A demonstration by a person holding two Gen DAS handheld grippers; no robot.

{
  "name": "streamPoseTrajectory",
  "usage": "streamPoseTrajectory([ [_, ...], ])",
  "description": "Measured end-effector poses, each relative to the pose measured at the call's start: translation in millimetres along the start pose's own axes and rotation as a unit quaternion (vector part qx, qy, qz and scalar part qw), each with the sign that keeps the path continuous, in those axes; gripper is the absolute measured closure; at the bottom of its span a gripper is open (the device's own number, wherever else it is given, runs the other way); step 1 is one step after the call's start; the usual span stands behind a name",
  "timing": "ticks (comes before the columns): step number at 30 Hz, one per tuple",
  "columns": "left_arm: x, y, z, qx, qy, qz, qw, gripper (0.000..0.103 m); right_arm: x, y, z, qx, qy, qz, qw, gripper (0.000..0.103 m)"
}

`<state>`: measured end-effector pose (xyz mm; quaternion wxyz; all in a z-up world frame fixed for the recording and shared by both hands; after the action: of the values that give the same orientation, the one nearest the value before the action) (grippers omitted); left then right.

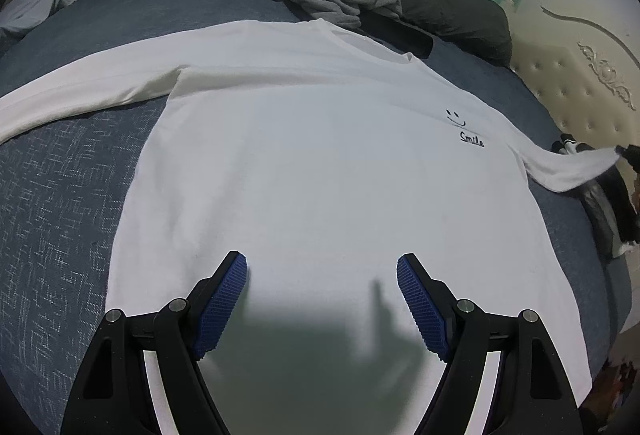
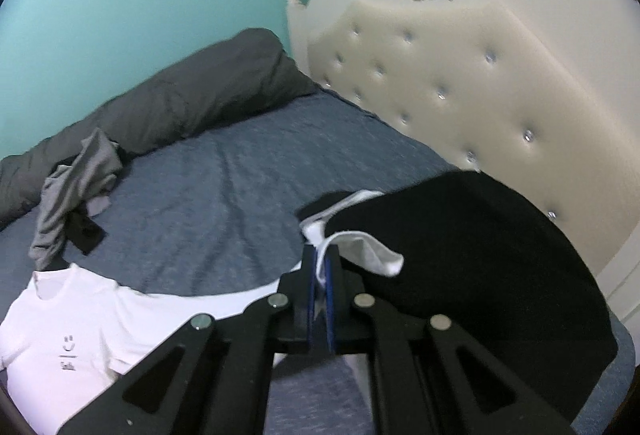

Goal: Fold clothes
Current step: 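Carry the held sleeve across the shirt body with the right tool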

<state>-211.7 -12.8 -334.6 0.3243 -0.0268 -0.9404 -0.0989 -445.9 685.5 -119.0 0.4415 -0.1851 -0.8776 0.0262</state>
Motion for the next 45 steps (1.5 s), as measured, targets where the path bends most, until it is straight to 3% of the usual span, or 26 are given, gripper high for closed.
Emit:
streamPoseTrajectory([
  [7,4,-3,-11,-0.005,0.011,-0.007,0.9999,0.022,5,-69,-34,0.073,0.008,-0.027,0.997,0.099],
  [13,4,-4,-20,-0.008,0.016,-0.011,0.9998,0.022,-4,-143,-64,0.15,0.003,-0.056,0.987,0.099],
  [22,-2,-11,-29,-0.012,0.012,-0.013,0.9998,0.022,-59,-261,-109,0.258,-0.044,-0.095,0.96,0.099],
  [31,-5,-31,-50,-0.011,0.027,-0.024,0.9993,0.022,-102,-365,-175,0.33,-0.071,-0.152,0.929,0.099],
  [37,-8,-43,-61,-0.017,0.031,-0.032,0.9989,0.022,-154,-413,-208,0.371,-0.105,-0.183,0.904,0.099],
  [40,-11,-43,-61,-0.024,0.021,-0.022,0.9993,0.022,-205,-434,-212,0.386,-0.146,-0.201,0.888,0.099],
  [45,-16,-49,-64,-0.018,0.019,-0.018,0.9995,0.022,-284,-448,-203,0.385,-0.197,-0.221,0.874,0.099],
])
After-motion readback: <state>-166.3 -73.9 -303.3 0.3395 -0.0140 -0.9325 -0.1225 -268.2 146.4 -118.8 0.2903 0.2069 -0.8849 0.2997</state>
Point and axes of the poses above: each gripper's, at about its wrist camera, not at the fingertips, and z roughly the way its jaws point, y to its right, x to its top, the point moved 6 cm from there along z, roughly the way its jaws point, and after that the axes turned 11 degrees about z, right-handed, at the moved point
